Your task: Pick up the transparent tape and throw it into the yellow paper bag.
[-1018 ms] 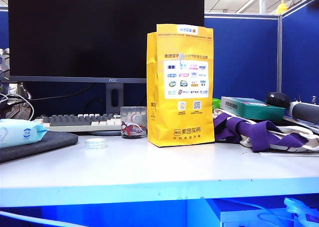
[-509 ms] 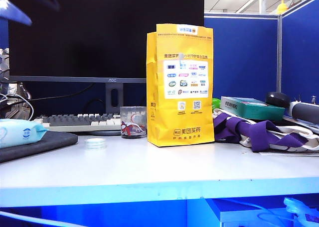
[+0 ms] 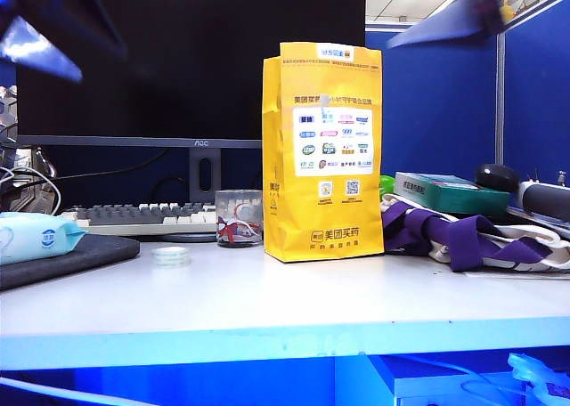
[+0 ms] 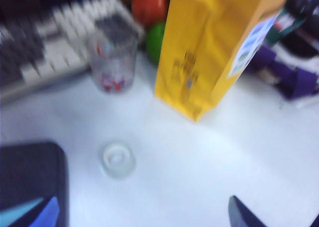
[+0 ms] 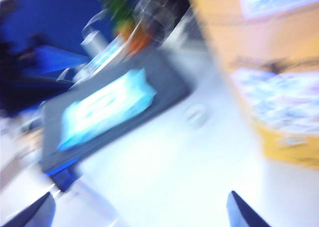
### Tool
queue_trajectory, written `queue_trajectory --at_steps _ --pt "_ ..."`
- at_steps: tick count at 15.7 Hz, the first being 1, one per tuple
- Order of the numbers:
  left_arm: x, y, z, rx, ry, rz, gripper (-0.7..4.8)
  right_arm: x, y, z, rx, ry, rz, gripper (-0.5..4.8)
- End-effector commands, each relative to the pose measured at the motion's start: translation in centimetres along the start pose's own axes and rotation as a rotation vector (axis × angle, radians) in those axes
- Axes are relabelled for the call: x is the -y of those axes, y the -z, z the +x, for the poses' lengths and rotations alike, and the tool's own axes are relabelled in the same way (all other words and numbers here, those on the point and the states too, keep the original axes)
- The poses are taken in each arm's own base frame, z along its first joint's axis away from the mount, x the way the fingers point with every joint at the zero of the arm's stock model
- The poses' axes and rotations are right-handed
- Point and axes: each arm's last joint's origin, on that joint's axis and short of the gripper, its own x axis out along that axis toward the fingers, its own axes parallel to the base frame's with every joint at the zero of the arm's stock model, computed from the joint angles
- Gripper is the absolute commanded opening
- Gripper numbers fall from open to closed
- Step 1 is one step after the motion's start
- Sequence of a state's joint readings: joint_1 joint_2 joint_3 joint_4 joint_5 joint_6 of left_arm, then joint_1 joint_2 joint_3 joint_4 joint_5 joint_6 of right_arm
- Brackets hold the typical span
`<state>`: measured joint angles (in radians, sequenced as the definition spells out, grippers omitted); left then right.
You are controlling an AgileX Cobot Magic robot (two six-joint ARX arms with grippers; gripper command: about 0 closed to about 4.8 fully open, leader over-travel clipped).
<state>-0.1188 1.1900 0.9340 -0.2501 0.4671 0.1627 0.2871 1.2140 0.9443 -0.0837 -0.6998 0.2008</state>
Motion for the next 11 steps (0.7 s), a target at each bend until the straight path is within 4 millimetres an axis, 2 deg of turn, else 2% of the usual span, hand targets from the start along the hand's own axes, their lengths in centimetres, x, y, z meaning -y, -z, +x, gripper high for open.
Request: queue_trajectory --at_steps 1,3,5,8,11 --pt "-1.3 1.2 2.7 -0.091 -0.023 -0.038 4.79 1.1 -1.2 2.0 -0.062 -0.082 0.037 4.73" --pt "-2.2 1.2 4.5 -0.131 -0.023 -0.054 4.79 1.4 -1.5 2.4 -0.063 -0.085 0.038 4.73" --pt "-3.7 0.0 7.4 -0.158 -0.018 -0.064 4.79 1.4 -1.4 2.5 -0.074 -0.104 0.046 4.73" --pt "-4.7 -1.3 11.0 -0.227 0.010 -0.014 4.79 1.6 -0.9 2.7 -0.116 -0.122 0.082 4.73" --pt "-5.3 -1.5 14.6 -0.334 0.024 0.013 4.79 2.1 -0.2 3.2 -0.159 -0.136 0.121 4.73"
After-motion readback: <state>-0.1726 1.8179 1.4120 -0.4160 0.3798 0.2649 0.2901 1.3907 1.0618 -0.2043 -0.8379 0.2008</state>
